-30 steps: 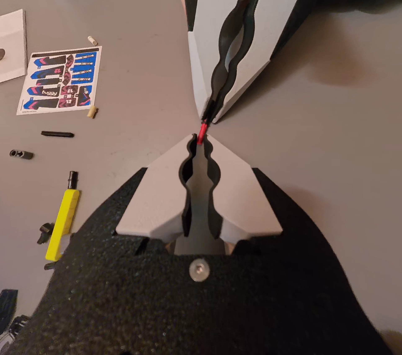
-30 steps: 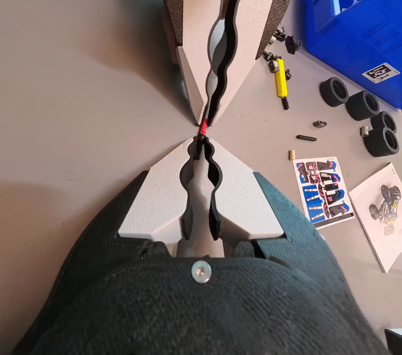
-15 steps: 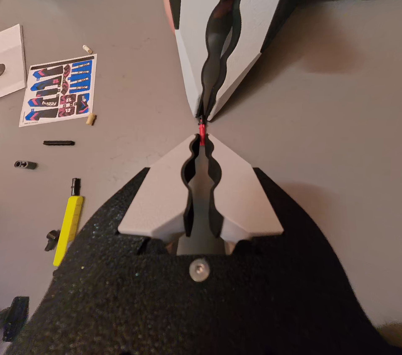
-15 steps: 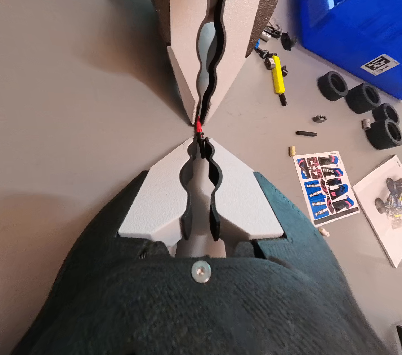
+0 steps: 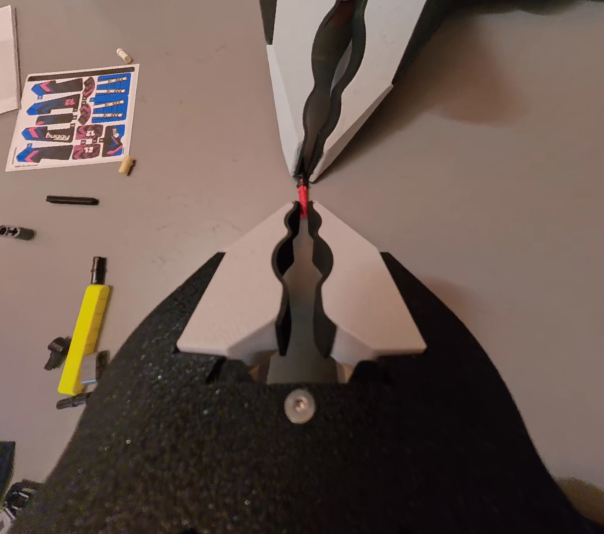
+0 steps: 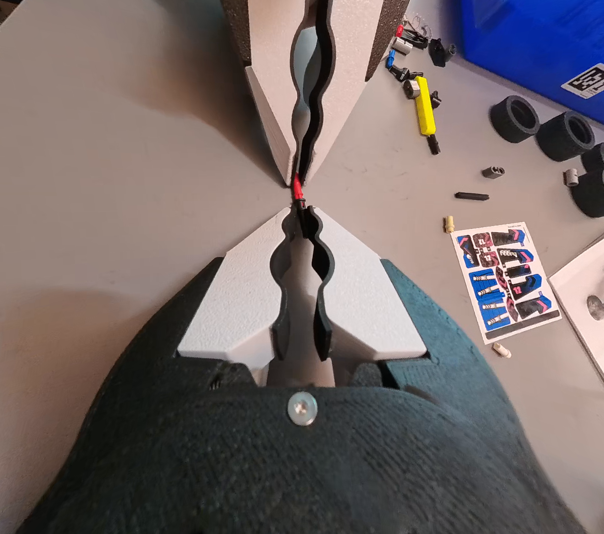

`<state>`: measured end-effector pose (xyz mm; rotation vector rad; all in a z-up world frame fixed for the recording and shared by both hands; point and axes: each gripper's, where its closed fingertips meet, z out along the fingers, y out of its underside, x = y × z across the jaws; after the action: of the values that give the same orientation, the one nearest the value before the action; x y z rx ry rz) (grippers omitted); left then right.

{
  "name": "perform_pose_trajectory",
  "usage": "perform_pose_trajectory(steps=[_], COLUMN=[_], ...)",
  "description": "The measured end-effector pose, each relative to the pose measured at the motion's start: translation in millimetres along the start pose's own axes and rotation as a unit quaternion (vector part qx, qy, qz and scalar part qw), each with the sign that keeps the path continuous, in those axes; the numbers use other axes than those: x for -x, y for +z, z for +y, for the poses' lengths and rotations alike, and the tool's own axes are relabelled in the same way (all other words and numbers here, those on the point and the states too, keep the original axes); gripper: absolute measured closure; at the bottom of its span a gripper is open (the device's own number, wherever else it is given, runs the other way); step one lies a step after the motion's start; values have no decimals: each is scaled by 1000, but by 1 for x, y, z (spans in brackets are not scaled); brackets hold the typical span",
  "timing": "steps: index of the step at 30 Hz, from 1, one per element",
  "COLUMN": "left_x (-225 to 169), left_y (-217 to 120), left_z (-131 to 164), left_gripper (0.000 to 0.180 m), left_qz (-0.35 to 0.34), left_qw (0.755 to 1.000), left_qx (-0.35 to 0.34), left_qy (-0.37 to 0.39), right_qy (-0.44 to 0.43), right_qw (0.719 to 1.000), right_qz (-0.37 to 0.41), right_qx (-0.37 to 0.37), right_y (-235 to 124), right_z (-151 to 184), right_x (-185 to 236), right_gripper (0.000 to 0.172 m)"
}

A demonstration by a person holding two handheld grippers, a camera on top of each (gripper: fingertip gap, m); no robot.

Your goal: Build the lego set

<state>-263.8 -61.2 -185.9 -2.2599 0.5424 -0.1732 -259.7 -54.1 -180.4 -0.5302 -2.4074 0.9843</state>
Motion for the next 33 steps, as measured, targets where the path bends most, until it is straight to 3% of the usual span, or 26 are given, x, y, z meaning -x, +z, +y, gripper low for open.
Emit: perform_pose_trajectory(steps=[15,17,20,23,26,28,33], left_x=[1,-2,-3,-2,-3,-3,-6], left_y=[3,4,12,18,17,15,14], left_z=[-3,-6,-13,-19,-19,-23,-56], left_gripper=[179,179,177,174,163,162,157], left_qz=[-12,-9,-19,-31,-26,-27,-51], left_qw=[999,999,999,999,999,999,996], left_qx=[-5,-5,-2,-2,-7,-17,-54], left_qy=[31,35,33,28,22,20,43], right_qy=[-16,-17,21,44,49,46,67], right_qw=[1000,999,993,985,967,972,987], right_qz=[22,41,117,161,225,189,65], right_qx=[2,-6,-12,39,107,129,128], right_y=[-1,-7,-51,-118,-191,-216,-199], right_z=[-1,-5,-32,-47,-30,-5,77], right_x=[-2,-2,-15,-16,-29,-29,-26], right_gripper=[168,160,160,159,156,153,159])
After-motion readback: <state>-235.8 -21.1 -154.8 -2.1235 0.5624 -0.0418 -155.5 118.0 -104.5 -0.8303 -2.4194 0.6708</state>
